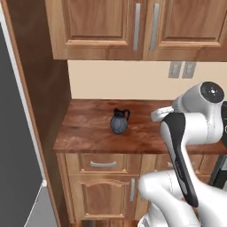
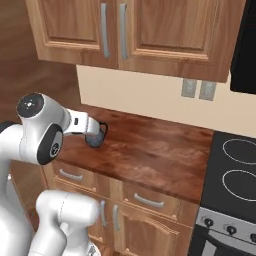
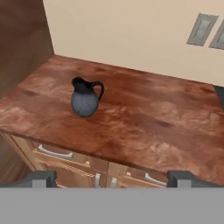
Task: Move the apple and pickle from the top shelf to the second highest shelf to make space. Then, place the pitcher from the counter on the cleared top shelf.
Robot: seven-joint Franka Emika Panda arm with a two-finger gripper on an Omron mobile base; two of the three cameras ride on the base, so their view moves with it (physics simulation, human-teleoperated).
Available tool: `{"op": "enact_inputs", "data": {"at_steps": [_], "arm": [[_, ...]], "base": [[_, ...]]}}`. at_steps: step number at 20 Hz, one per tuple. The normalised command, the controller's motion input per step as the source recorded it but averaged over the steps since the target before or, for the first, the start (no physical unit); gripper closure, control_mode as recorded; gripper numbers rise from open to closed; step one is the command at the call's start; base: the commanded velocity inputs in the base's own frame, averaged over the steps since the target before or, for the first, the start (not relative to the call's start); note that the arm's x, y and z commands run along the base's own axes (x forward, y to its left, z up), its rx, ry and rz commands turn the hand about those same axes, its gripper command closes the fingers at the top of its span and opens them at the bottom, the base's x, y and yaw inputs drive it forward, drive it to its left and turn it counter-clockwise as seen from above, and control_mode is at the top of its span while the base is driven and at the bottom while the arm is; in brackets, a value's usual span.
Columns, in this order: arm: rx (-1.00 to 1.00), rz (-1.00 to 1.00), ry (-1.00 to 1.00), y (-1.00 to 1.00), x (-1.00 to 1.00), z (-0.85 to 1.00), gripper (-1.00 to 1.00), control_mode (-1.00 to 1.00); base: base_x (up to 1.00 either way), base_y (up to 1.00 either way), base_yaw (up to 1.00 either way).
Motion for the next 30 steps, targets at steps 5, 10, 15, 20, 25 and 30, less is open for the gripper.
{"op": "enact_inputs", "data": {"at_steps": [5, 10, 15, 20, 25, 30], "arm": [[0.00, 0.00, 0.00, 0.00, 0.00, 0.00, -1.00, 1.00], [0.00, 0.00, 0.00, 0.00, 0.00, 0.00, -1.00, 1.00], [0.00, 0.00, 0.00, 0.00, 0.00, 0.00, -1.00, 1.00], [0.00, 0.00, 0.00, 0.00, 0.00, 0.00, -1.00, 1.00], [0.00, 0.00, 0.00, 0.00, 0.00, 0.00, -1.00, 1.00], [0.00, 0.02, 0.00, 0.00, 0.05, -0.01, -1.00, -1.00]], "base": [[0.22, -0.21, 0.22], [0.51, 0.00, 0.29], [0.57, 0.00, 0.32], [0.53, 0.00, 0.31], [0.35, 0.00, 0.30], [0.20, 0.04, 0.20]]}}
